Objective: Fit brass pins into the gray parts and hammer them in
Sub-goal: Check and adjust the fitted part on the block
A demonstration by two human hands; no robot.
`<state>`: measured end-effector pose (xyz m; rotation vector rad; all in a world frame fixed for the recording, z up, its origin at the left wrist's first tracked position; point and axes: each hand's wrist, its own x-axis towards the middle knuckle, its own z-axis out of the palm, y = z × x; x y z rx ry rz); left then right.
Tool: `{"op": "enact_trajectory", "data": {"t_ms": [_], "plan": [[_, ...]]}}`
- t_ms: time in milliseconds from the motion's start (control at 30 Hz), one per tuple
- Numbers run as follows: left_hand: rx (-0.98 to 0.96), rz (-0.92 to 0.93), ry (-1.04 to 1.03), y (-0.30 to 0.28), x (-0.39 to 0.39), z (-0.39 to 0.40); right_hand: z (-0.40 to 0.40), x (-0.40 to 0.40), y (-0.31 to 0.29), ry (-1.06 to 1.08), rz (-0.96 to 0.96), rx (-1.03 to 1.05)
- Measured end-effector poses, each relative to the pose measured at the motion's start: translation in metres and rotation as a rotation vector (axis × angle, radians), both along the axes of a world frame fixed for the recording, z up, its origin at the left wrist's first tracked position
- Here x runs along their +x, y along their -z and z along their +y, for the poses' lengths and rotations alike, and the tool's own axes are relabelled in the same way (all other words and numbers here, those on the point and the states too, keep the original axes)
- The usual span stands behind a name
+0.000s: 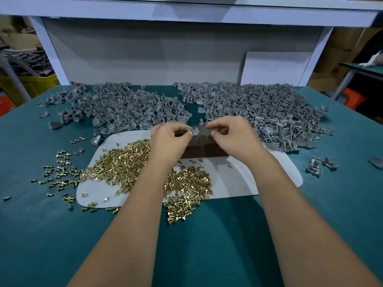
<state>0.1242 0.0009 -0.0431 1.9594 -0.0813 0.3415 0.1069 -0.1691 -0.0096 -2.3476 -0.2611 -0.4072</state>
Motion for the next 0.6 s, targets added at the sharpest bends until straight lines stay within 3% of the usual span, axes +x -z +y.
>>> {"op": "enact_trajectory", "data": {"t_ms": [167,600], "plan": [[0.0,-0.002,-0.004,0.001,0.002,0.001,0.013,0.003,0.003,0.002,-0.048,-0.282],[0.008,-0.027,-0.03,0.001,0.003,0.0,0.037,0.0,0.007,0.19,-0.042,-0.176]]}}
